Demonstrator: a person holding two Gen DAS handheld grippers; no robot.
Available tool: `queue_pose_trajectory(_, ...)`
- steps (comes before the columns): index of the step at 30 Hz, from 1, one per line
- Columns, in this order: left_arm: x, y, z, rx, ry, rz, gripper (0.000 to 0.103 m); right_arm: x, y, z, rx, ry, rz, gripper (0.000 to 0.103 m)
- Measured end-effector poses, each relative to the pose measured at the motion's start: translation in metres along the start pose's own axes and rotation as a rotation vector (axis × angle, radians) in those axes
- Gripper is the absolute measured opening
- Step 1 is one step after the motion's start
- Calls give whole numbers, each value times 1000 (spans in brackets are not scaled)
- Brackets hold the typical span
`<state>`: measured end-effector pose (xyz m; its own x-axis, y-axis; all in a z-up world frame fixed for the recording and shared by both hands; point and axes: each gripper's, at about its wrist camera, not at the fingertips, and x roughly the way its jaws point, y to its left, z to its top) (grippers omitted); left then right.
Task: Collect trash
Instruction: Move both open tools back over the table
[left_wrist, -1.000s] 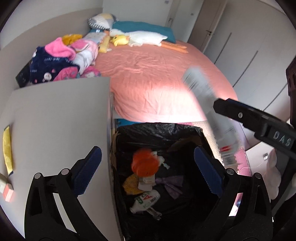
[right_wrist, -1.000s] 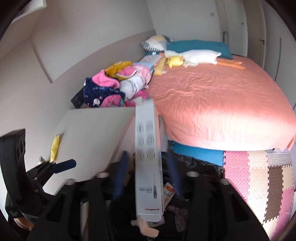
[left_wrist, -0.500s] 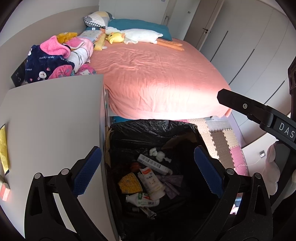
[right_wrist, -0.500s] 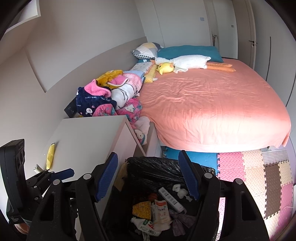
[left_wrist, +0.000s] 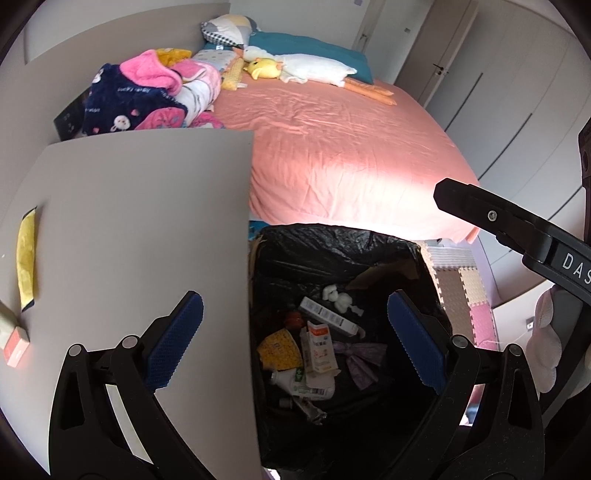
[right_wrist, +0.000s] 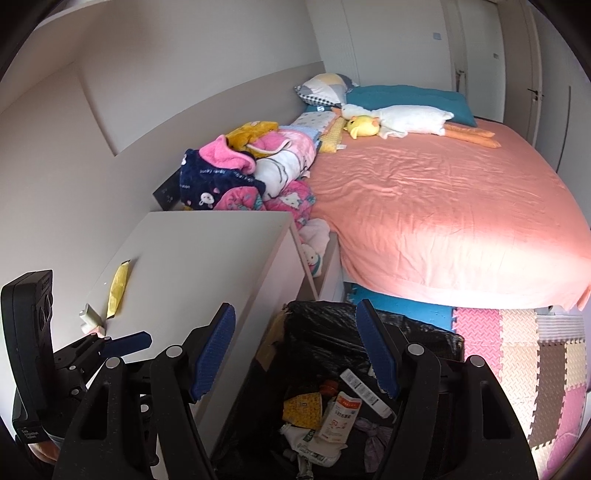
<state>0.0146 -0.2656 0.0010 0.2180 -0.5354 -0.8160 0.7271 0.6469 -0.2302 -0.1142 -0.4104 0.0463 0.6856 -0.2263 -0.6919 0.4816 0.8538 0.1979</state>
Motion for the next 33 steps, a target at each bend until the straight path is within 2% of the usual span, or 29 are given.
queue_pose_trajectory(33, -53, 135, -72, -307, -20, 182, 97, 64, 158, -16, -233, 139, 192, 69)
